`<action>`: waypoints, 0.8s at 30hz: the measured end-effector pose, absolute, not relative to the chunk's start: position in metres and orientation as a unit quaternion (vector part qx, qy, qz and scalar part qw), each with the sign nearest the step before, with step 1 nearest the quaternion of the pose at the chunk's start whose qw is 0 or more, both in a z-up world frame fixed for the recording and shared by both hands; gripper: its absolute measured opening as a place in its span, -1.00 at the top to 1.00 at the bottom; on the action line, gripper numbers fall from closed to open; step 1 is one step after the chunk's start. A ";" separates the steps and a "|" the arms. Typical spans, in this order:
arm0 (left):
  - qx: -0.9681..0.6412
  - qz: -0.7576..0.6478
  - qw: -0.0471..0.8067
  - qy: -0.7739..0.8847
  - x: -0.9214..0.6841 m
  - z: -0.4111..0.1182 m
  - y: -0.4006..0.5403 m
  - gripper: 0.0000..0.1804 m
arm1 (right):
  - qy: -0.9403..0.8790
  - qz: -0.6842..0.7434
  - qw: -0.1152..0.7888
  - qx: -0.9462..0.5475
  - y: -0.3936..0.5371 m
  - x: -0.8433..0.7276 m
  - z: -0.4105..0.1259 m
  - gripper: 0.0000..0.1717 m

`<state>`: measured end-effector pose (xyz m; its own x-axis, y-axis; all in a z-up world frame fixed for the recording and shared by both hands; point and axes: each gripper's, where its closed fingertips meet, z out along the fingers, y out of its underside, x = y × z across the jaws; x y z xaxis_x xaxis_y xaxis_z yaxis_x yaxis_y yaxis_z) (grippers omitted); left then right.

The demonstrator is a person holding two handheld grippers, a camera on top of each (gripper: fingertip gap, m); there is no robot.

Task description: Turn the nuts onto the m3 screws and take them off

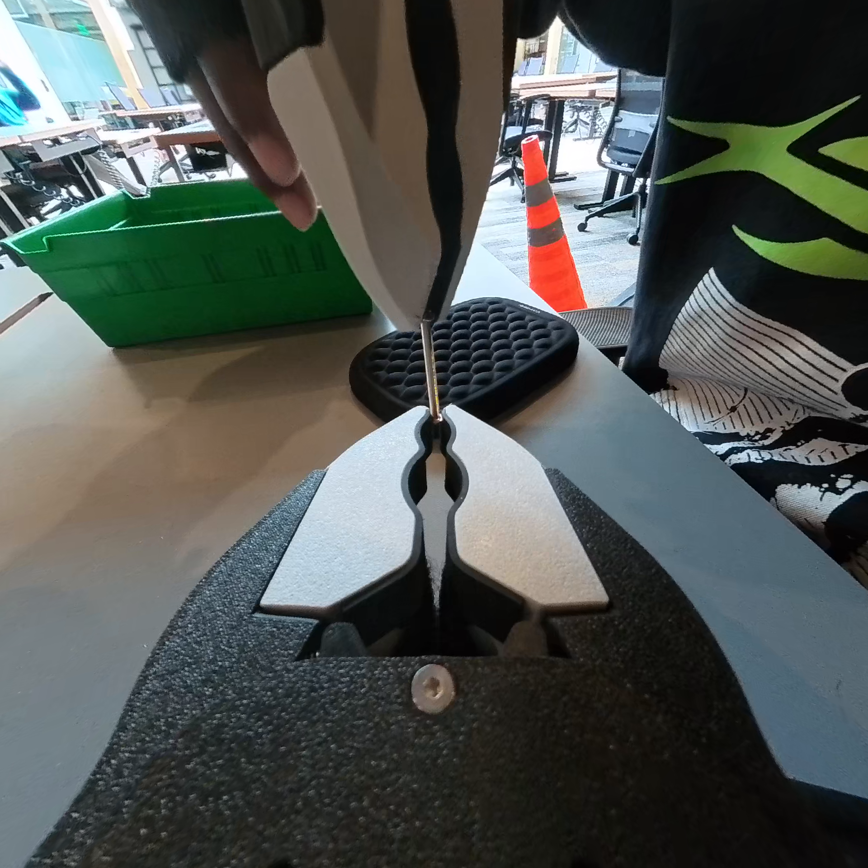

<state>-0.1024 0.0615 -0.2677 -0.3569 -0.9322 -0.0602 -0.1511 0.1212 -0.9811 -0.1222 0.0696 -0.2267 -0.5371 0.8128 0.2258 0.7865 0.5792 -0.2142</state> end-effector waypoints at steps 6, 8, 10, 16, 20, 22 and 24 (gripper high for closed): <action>-0.425 -0.505 0.401 0.635 -0.101 -0.266 0.066 0.99 | -0.793 0.078 0.157 -0.583 0.070 -0.123 -0.225 0.95; -0.428 -0.495 0.411 0.635 -0.100 -0.266 0.068 0.99 | -0.754 0.082 0.160 -0.632 0.070 -0.123 -0.226 0.95; -0.434 -0.484 0.422 0.632 -0.099 -0.267 0.072 0.99 | -0.703 0.085 0.166 -0.686 0.070 -0.123 -0.227 0.95; -0.438 -0.473 0.429 0.632 -0.098 -0.268 0.074 0.99 | -0.593 0.083 0.187 -0.779 0.073 -0.118 -0.228 0.78; -0.430 -0.487 0.418 0.635 -0.099 -0.267 0.071 0.99 | -0.704 0.082 0.211 -0.673 0.067 -0.123 -0.213 0.69; -0.425 -0.505 0.407 0.631 -0.101 -0.265 0.068 0.99 | -0.790 0.056 0.197 -0.577 0.061 -0.121 -0.210 0.70; -0.422 -0.513 0.400 0.631 -0.102 -0.264 0.066 0.99 | -0.843 0.030 0.165 -0.511 0.059 -0.117 -0.216 0.68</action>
<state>-0.1016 0.0662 -0.2638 -0.3242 -0.9432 -0.0725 -0.1217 0.1176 -0.9856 -0.1167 0.0589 -0.2158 -0.4240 0.8712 0.2474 0.8516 0.4765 -0.2185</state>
